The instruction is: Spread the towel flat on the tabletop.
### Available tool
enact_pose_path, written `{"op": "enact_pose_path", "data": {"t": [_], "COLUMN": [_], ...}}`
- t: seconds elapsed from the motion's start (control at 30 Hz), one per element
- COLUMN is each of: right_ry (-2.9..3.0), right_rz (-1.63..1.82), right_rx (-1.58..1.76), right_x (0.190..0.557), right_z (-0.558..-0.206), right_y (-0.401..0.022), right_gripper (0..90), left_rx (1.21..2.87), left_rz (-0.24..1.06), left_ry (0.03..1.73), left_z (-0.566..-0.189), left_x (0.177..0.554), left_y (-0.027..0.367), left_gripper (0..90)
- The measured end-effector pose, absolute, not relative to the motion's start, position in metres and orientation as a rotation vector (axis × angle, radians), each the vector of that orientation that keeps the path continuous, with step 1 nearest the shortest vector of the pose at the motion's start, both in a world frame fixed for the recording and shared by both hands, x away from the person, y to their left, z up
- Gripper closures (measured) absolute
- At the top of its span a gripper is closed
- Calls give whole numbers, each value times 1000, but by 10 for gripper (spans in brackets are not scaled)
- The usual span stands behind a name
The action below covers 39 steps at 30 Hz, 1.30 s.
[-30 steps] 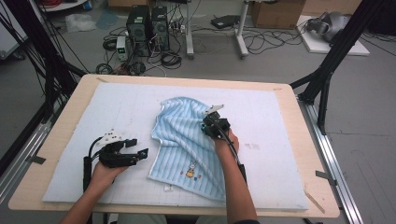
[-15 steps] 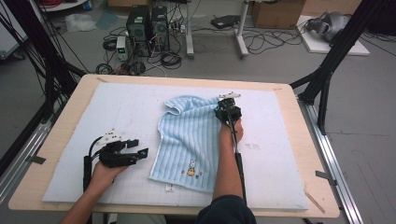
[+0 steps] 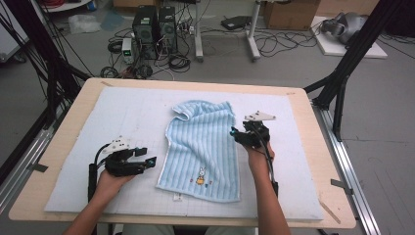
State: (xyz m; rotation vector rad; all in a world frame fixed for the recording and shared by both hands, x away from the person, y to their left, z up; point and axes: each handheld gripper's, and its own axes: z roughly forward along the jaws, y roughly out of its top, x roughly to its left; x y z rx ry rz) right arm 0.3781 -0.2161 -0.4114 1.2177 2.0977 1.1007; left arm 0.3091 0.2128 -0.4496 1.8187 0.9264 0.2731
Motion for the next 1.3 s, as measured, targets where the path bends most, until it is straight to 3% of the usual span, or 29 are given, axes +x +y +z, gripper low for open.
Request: {"op": "enact_pose_path", "data": {"t": [0.27,0.67,0.73,0.8,0.87,1.0,1.3], "right_ry": [2238,2306,2310,2318,2325,2318,2225], "right_rz": [1131,1087,1066,1037,1004,1015,907], "right_rx": [1096,1052,1056,1060,1091,1130,1106], "right_x": [330,329,329,331,333,337,359], "right_z": [-428,-437,-439,-442,-446,-446,-446], "right_y": [-220,-213,-210,-208,-206,-206,-198], "right_gripper": [519,589,597,615,670,854,871], "left_rx": [1830,2037,2069,2071,2075,2062,2015], "left_rz": [218,288,335,323,332,355,415], "left_ry": [912,920,908,898,893,914,957], "left_z": [-447,-447,-449,-448,-448,-447,-448], "left_x": [317,352,352,352,351,351,361], "left_y": [199,147,144,146,148,156,165], "left_gripper": [427,492,575,798,867,876,875]}}
